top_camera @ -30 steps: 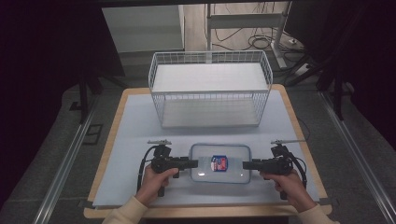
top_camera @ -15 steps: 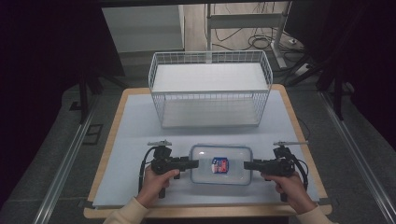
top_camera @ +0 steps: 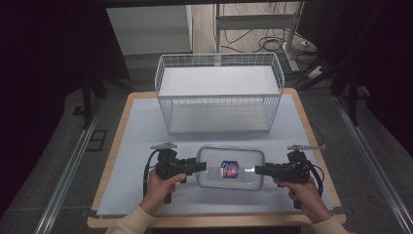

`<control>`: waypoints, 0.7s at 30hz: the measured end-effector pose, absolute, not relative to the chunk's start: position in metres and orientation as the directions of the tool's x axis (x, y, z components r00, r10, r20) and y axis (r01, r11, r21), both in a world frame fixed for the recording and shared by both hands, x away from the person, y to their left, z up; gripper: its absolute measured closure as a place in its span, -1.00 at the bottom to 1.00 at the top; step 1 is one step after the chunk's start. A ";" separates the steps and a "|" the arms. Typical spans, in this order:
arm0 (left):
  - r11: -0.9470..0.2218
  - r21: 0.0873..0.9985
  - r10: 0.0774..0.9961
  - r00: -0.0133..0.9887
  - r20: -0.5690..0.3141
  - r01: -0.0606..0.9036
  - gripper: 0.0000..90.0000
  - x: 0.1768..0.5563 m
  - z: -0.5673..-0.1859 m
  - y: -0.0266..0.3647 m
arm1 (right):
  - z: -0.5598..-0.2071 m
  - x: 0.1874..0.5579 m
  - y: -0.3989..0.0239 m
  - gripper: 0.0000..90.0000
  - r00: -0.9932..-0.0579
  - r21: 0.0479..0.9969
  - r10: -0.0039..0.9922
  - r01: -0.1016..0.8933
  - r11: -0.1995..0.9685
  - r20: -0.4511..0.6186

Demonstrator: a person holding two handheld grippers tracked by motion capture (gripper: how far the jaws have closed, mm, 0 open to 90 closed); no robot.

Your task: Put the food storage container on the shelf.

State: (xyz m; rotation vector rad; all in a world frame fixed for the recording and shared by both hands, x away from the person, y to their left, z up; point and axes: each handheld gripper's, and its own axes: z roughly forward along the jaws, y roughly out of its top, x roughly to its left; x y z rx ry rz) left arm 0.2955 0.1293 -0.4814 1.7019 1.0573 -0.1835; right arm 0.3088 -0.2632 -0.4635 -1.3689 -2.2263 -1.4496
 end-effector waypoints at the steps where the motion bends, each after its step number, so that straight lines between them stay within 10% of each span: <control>1: -0.028 0.702 0.553 0.597 -0.582 0.711 0.09 0.296 -0.480 0.130 | -0.464 0.309 -0.263 0.18 -0.571 0.649 0.605 0.752 0.115 0.555; 21: -0.032 0.771 0.570 0.645 -0.508 0.636 0.09 0.310 -0.426 0.139 | -0.409 0.328 -0.252 0.18 -0.662 0.754 0.592 0.643 0.135 0.459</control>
